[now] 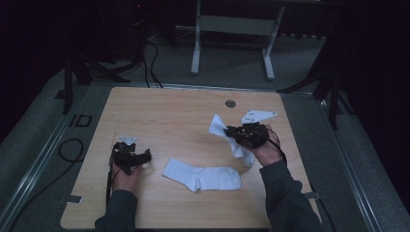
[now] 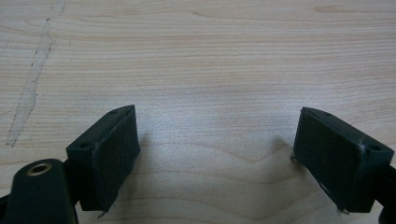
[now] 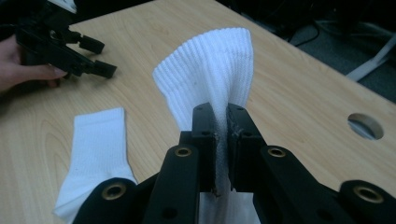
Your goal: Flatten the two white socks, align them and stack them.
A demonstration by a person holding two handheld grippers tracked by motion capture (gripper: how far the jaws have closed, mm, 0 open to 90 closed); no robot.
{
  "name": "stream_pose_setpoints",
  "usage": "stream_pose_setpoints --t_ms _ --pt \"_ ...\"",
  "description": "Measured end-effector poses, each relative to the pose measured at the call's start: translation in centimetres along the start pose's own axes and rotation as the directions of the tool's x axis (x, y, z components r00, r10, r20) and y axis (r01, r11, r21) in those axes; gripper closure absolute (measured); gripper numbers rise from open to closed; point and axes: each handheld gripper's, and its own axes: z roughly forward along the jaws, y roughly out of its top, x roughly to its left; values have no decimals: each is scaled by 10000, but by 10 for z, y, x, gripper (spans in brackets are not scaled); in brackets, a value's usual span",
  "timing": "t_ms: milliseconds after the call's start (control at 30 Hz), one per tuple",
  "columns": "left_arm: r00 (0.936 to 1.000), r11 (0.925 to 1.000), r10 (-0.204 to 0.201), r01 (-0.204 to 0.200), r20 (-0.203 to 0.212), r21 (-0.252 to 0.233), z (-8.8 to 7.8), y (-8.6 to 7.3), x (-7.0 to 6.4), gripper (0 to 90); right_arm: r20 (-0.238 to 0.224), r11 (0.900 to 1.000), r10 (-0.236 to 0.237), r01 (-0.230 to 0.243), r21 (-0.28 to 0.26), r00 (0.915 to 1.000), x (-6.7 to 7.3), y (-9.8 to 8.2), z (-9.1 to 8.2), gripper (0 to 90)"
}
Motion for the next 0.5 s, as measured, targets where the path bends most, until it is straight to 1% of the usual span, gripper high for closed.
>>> stream_pose_setpoints --t_ms 133,267,400,500 --pt "10000 10000 2 -2 -2 -2 0 0 0 141 82 9997 -142 144 -185 9999 3 3 -12 827" --pt "10000 10000 5 -5 -1 -4 0 0 0 140 54 9986 -264 266 -447 9996 7 7 -23 826" --pt "10000 10000 -11 11 -12 -45 0 0 0 140 -135 9960 -330 318 -829 9994 13 12 -35 826" --pt "10000 10000 -27 27 -10 -52 0 0 0 141 -299 9936 -463 430 -1044 9985 21 16 -43 824"
